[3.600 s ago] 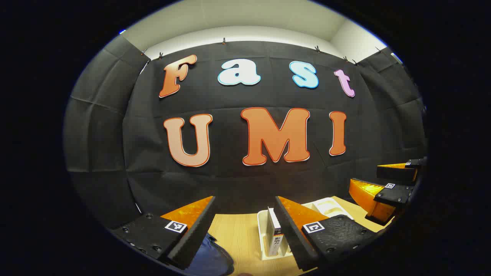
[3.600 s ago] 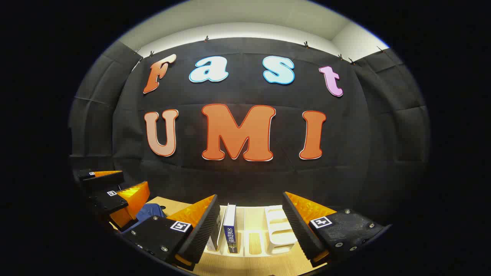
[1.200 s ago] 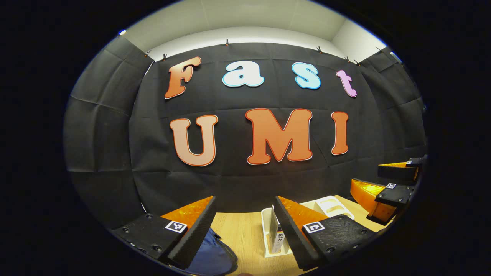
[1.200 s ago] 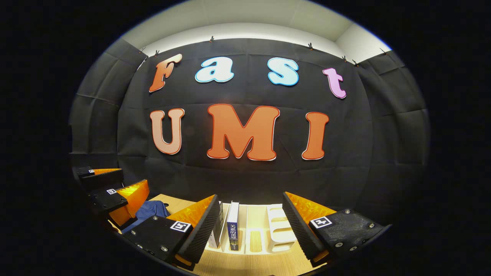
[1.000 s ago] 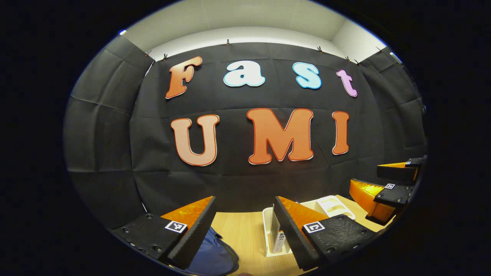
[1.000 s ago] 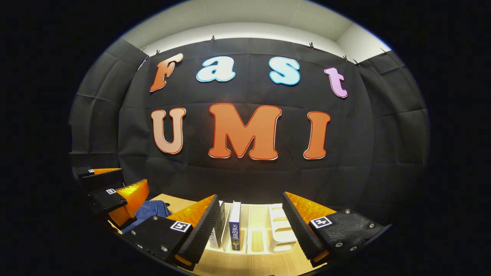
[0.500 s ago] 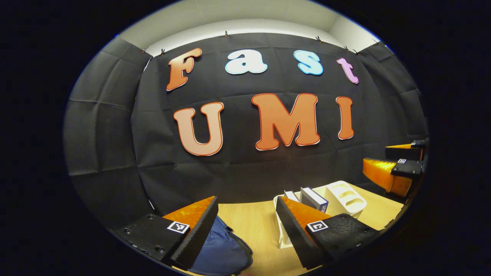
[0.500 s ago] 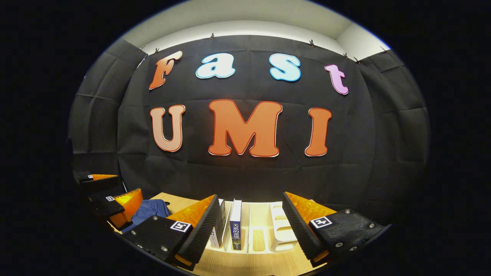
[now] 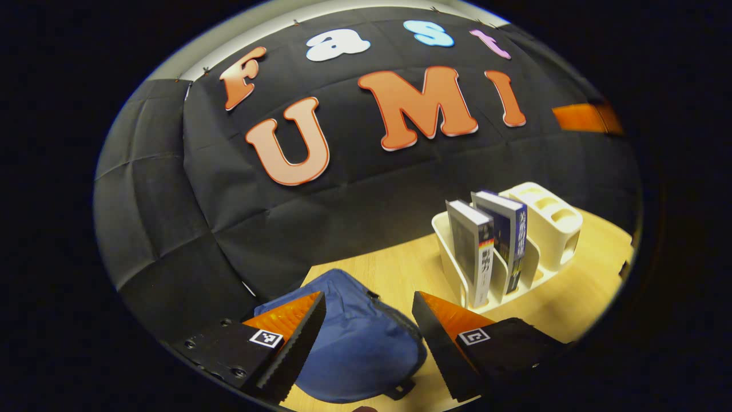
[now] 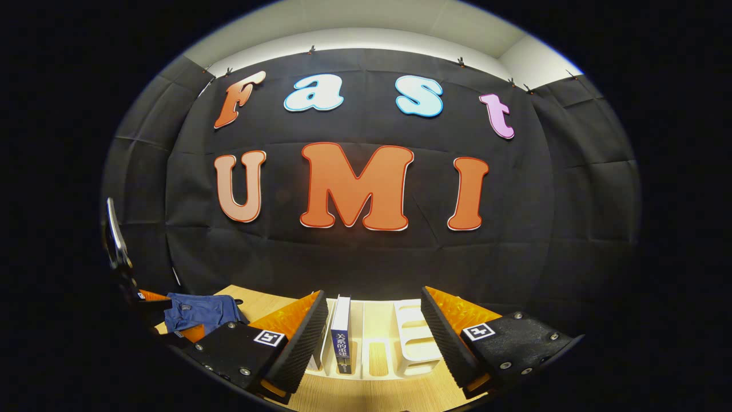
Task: Open the schoolbag, grab two books from the bookshelf and put them into the schoolbag.
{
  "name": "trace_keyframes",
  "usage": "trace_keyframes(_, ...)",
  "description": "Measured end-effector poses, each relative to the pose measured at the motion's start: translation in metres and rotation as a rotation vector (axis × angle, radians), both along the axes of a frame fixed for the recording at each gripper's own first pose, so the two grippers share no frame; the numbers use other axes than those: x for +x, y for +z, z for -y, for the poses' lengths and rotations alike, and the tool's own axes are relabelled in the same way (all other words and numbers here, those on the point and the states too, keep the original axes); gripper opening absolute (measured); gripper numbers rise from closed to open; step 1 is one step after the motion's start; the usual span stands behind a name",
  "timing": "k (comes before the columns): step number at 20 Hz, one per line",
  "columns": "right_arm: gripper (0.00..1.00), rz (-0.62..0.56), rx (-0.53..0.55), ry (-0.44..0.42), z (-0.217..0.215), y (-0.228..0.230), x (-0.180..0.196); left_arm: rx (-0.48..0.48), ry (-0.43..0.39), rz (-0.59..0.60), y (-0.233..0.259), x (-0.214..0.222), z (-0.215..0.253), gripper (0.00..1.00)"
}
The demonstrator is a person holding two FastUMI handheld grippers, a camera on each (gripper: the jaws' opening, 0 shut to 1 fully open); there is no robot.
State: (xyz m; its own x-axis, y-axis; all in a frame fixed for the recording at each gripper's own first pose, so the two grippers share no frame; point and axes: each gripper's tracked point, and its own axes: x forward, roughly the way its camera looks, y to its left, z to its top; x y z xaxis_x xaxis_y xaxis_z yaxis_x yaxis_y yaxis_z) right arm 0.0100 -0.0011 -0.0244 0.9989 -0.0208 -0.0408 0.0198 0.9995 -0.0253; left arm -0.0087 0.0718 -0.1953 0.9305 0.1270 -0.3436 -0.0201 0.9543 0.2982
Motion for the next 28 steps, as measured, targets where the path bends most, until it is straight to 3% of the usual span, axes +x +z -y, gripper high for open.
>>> trace_keyframes(9, 0.97, -0.015, -0.024, -0.052, 0.014, -0.009, 0.001, 0.296, -0.082, -0.237, -0.112, -0.022, -0.002, 0.95)
trace_keyframes(13, 0.97, -0.025, -0.040, -0.061, 0.015, -0.014, 0.003, 0.371, -0.115, -0.310, -0.150, -0.032, -0.003, 0.96)
trace_keyframes(19, 0.97, -0.028, -0.058, -0.057, 0.012, -0.015, 0.005, 0.415, -0.128, -0.427, -0.193, -0.042, -0.005, 0.96)
trace_keyframes(24, 0.97, -0.030, -0.055, -0.063, 0.016, -0.018, 0.006, 0.408, -0.091, -0.507, -0.215, -0.054, -0.016, 0.94)
trace_keyframes(25, 0.97, -0.030, -0.056, -0.065, 0.017, -0.017, 0.006, 0.410, -0.080, -0.501, -0.212, -0.053, -0.017, 0.91)
trace_keyframes(28, 0.97, -0.030, -0.056, -0.064, 0.016, -0.019, 0.007, 0.415, -0.064, -0.496, -0.206, -0.048, -0.020, 0.46)
